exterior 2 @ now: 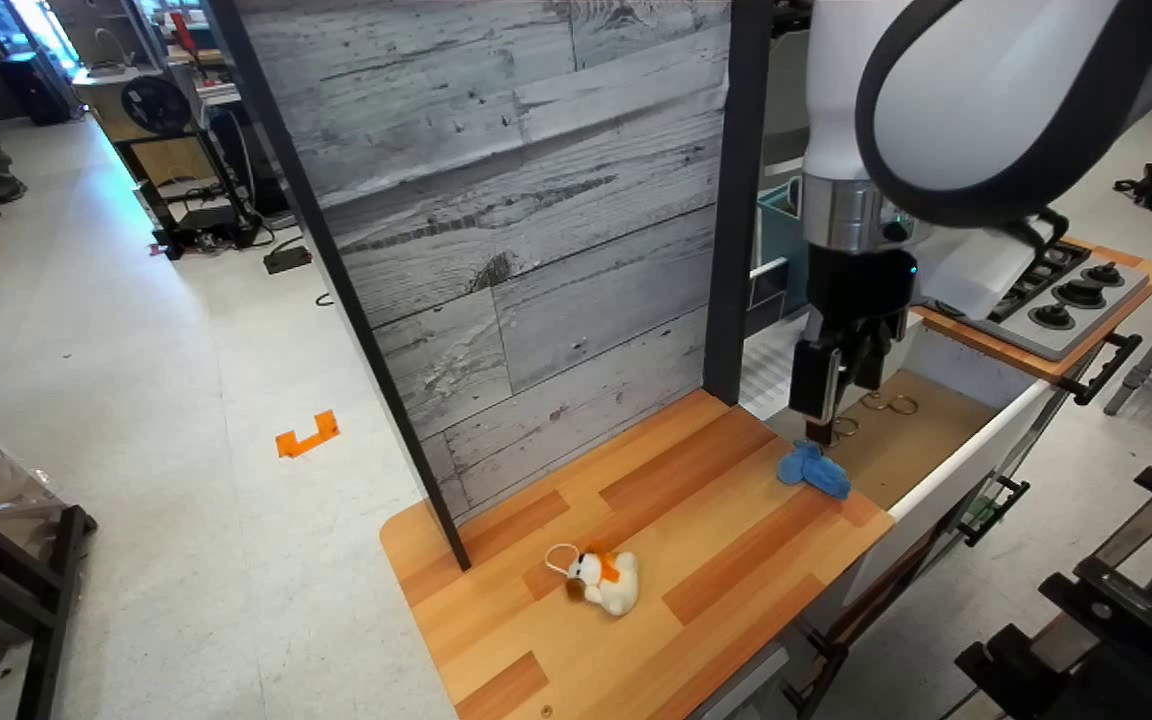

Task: Shift the blue object to the left

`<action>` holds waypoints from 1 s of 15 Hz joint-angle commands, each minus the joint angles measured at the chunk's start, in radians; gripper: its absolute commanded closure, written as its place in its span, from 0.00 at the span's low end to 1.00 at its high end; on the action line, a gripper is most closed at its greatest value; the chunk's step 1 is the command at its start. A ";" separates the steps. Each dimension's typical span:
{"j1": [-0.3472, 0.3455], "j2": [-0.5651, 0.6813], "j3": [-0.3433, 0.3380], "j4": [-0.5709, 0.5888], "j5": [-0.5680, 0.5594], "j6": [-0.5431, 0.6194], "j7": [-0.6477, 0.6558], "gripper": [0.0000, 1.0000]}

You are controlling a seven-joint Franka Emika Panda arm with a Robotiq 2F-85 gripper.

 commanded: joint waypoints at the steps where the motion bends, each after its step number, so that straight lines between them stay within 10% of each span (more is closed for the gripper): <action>1: 0.011 0.093 0.001 0.090 0.023 0.018 0.000 0.00; 7: 0.027 0.205 -0.009 0.192 0.018 -0.012 0.011 0.02; 8: 0.031 0.219 -0.010 0.203 0.016 -0.009 0.012 0.26; 15: 0.055 0.237 -0.013 0.225 0.012 -0.012 0.024 0.69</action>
